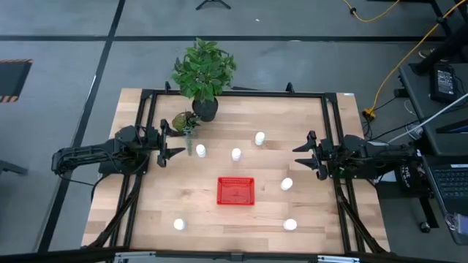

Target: Pick and place pill bottles into a basket

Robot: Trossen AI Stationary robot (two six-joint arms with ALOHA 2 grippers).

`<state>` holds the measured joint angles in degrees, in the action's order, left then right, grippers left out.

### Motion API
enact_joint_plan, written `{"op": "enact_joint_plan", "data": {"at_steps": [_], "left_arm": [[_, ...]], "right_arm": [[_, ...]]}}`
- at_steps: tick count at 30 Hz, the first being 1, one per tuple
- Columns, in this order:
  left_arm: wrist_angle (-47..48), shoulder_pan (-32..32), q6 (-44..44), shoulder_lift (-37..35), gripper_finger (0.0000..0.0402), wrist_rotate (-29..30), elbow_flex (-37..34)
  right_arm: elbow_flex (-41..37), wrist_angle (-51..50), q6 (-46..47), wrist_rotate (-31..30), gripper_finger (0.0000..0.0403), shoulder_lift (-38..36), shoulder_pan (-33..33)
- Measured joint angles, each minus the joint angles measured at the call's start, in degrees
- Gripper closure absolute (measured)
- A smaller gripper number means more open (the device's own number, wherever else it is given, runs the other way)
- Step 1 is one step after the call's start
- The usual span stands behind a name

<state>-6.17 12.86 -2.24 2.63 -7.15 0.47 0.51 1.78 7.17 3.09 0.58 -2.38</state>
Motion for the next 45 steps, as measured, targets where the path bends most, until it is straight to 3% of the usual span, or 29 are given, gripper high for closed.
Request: {"op": "enact_joint_plan", "data": {"at_steps": [32, 36, 45], "left_arm": [[0.01, 0.0, 0.01, -0.02, 0.013, 0.02, 0.0], [0.01, 0.0, 0.0, -0.01, 0.013, 0.02, 0.0], [0.02, 0.0, 0.01, 0.0, 0.013, 0.02, 0.0]], "right_arm": [[0.0, 0.0, 0.07, 0.0, 0.0209, -0.01, 0.0], [0.0, 0.0, -1.48, -3.3, 0.0209, -0.01, -0.03], [0.0, 0.02, -1.66, -3.45, 0.0209, -0.01, 0.01]]}}
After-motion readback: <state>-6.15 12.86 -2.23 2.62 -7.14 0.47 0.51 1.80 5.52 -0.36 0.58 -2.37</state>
